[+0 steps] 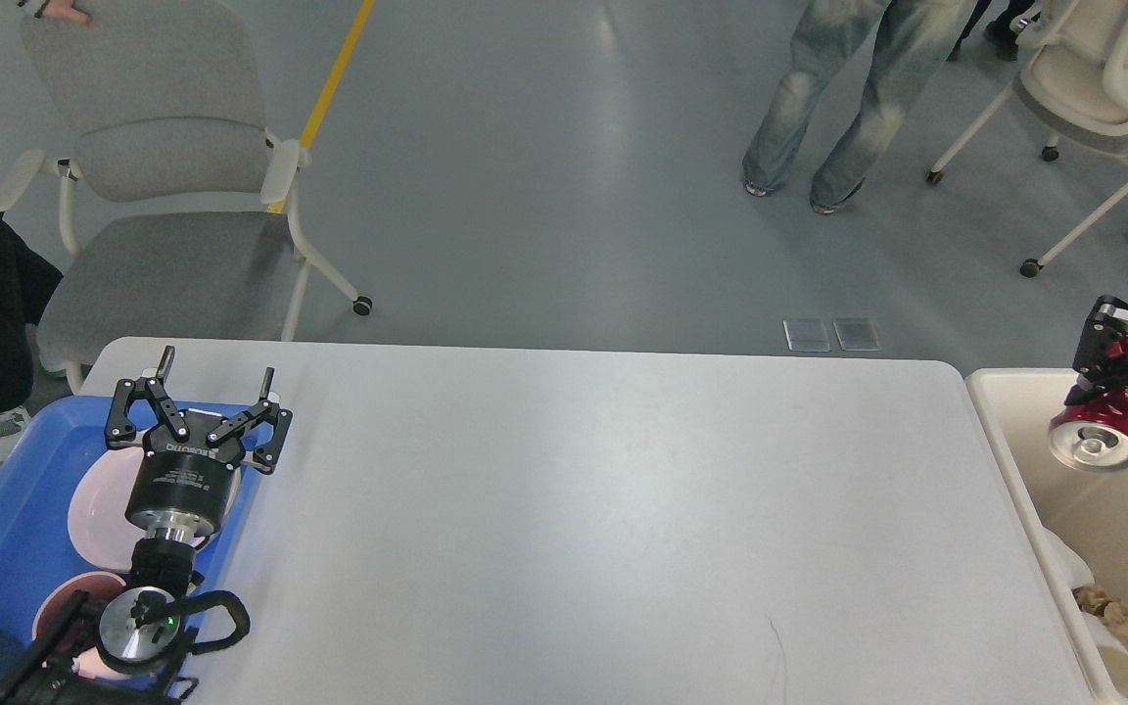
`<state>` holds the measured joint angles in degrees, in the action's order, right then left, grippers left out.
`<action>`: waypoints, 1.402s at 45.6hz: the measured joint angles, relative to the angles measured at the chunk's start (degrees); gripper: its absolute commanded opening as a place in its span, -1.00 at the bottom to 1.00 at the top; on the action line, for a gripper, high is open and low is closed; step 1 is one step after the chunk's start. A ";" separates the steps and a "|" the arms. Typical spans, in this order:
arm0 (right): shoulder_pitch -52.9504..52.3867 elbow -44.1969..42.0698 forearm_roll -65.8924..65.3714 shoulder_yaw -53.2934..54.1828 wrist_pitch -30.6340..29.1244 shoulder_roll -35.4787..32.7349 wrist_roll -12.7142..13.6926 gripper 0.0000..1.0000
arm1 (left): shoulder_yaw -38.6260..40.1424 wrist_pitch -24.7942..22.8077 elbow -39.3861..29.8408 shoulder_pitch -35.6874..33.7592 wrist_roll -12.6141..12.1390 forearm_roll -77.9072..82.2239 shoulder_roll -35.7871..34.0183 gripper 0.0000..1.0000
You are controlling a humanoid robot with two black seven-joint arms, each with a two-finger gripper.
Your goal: Tidy desktop
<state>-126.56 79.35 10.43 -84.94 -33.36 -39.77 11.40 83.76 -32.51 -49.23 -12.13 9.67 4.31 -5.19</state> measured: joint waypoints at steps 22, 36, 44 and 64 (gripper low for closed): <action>62.57 -53.49 0.07 24.73 16.90 1.82 -0.43 -1.00 | 0.00 0.00 0.02 0.00 0.00 -0.04 0.00 0.93; 94.47 -84.91 0.30 31.87 26.90 20.07 -0.58 -1.00 | 0.00 -0.01 0.01 0.00 0.00 -0.03 0.00 0.93; 96.91 -85.63 0.73 32.51 29.48 22.11 -0.36 -0.33 | 0.00 -0.01 0.01 0.00 0.00 -0.03 0.00 0.93; 97.87 -85.61 1.23 33.04 33.97 22.03 -0.37 1.00 | 0.00 -0.01 0.01 0.00 0.00 -0.03 0.00 0.93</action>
<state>-28.69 -6.26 11.65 -51.90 0.61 -17.73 11.03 83.76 -32.52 -49.22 -12.13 9.67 4.28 -5.18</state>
